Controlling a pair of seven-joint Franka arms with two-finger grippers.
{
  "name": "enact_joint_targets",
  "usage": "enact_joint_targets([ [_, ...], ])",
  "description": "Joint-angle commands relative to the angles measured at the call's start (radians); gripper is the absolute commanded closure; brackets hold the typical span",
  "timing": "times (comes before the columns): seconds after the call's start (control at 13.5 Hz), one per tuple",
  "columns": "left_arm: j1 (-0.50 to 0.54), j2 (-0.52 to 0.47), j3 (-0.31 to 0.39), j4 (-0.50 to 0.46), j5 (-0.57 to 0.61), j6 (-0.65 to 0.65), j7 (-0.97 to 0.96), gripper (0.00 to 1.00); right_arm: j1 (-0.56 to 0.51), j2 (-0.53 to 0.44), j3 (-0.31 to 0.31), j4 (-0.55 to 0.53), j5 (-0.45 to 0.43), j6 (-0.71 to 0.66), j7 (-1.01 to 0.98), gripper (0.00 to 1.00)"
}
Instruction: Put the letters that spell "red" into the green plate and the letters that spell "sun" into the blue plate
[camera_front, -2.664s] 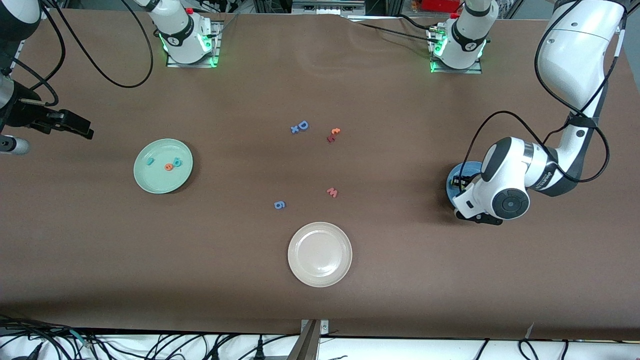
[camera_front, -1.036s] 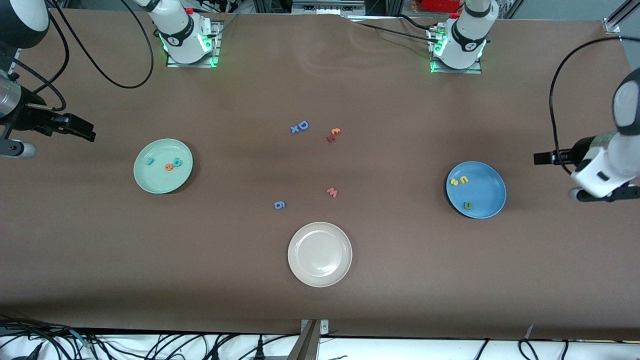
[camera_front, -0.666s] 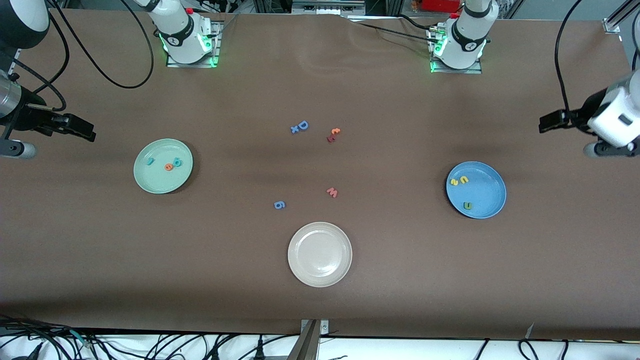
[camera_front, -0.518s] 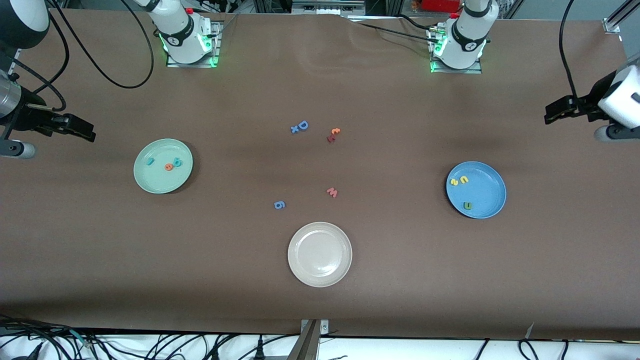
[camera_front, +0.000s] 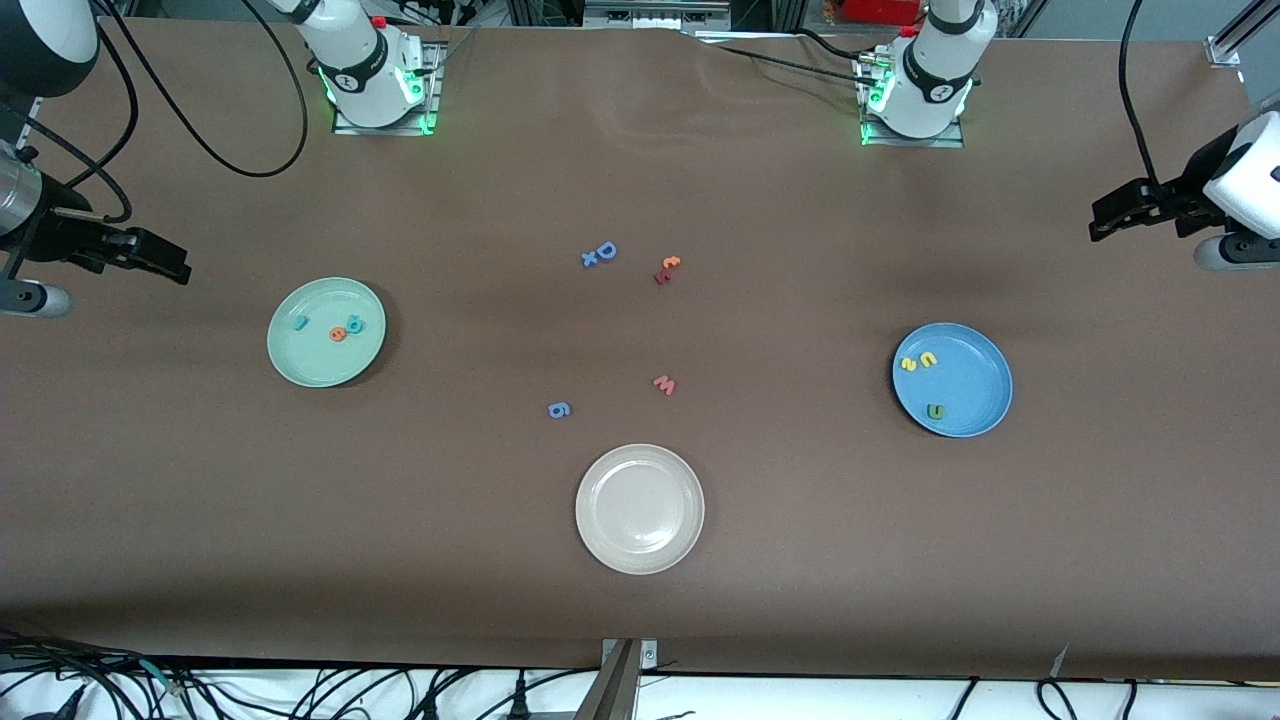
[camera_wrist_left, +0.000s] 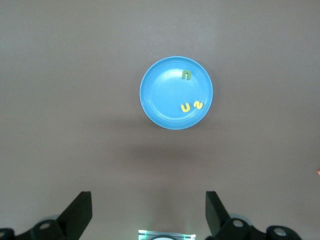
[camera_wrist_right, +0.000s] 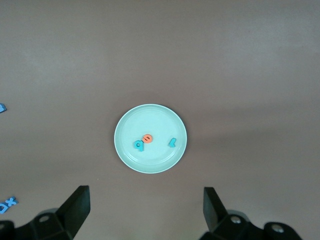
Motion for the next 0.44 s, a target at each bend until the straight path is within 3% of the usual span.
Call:
enact_joint_targets([
  [0.0,-0.009,-0.010,0.001,-0.013,-0.019,-0.006,0.021,0.00,0.005,0.003,0.000,0.005,-0.009,0.003,0.012,0.00],
  [0.22,-0.011,-0.001,-0.004,-0.008,-0.013,-0.006,0.015,0.00,0.003,0.004,0.000,0.006,-0.009,0.003,0.012,0.00],
  [0.37,-0.008,0.048,-0.002,0.050,-0.013,-0.028,0.015,0.00,0.003,0.004,0.000,0.006,-0.009,0.003,0.012,0.00],
])
